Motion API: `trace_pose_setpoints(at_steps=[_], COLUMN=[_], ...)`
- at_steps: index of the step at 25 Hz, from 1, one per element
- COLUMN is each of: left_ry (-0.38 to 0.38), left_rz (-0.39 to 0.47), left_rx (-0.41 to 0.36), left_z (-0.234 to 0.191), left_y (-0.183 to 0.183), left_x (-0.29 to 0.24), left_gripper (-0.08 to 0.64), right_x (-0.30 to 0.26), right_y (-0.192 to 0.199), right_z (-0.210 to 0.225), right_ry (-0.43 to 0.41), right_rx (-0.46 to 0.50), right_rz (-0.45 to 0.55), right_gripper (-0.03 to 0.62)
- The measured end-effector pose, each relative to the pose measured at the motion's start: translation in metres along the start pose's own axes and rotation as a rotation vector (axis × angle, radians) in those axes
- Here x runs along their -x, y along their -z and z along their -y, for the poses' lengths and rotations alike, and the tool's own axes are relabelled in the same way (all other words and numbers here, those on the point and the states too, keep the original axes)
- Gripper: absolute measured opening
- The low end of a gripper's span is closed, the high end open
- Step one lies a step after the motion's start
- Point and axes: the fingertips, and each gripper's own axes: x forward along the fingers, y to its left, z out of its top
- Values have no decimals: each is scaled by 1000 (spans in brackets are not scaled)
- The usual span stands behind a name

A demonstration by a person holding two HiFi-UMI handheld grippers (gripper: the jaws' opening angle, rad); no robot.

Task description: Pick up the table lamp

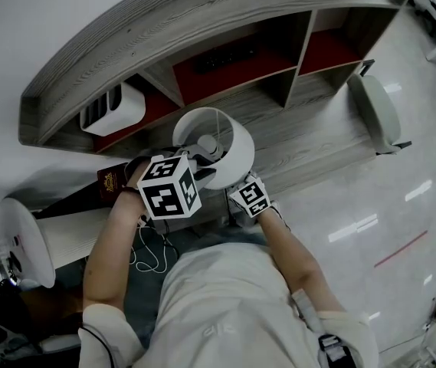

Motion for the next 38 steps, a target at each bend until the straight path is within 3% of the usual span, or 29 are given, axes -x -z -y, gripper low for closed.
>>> trace_pose_setpoints(at_steps=[17,38], left_ry=[-21,5], left_rz=[58,178], left_rx=[-20,-244], left_z=[-13,-27], left_y=[-23,-114], left_x=[46,97], left_gripper=[58,63], right_x=[11,87], right_y=[-63,-145], right_z=[3,52], right_ry=[11,242], right_rx=[56,114], right_rz=[51,76], right_gripper=[29,29])
